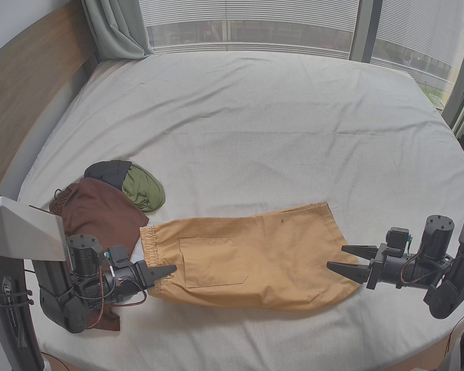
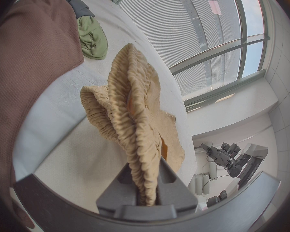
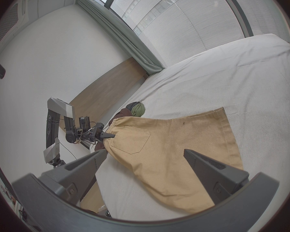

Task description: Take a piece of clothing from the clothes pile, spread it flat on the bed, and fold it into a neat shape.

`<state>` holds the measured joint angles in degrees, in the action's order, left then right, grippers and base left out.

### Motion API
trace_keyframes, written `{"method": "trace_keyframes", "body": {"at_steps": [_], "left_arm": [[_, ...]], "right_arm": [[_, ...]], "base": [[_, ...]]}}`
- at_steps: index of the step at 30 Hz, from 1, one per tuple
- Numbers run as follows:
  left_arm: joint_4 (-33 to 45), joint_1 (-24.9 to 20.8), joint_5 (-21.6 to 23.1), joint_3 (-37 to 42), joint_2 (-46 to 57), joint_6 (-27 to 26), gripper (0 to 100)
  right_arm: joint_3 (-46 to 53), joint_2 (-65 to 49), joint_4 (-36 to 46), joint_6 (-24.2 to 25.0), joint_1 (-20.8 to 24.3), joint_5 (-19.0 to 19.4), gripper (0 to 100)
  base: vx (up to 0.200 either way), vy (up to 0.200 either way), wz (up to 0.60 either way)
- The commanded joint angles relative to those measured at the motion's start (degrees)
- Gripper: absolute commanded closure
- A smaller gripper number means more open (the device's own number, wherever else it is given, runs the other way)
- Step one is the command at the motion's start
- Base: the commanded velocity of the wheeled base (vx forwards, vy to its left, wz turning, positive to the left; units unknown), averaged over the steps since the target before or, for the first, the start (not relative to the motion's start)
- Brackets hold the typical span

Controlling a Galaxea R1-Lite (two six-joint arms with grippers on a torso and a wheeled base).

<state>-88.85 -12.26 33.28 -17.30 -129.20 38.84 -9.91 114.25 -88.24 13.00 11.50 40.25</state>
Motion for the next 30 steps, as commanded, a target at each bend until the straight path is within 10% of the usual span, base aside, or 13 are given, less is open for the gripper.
{"method": "trace_keyframes", "body": {"at_steps": [1, 30], "left_arm": [[0.0, 1.7, 0.1, 1.2, 0.4, -2.2, 100], [0.0, 12.5, 6.9, 7.5, 4.3, -7.3, 100]], "right_arm": [[0.0, 0.0, 0.0, -0.1, 0.0, 0.1, 0], [0.2, 0.3, 0.0, -0.2, 0.6, 0.0, 0]], "base": [[0.000, 0.000, 0.00], [0.000, 0.000, 0.00]]}}
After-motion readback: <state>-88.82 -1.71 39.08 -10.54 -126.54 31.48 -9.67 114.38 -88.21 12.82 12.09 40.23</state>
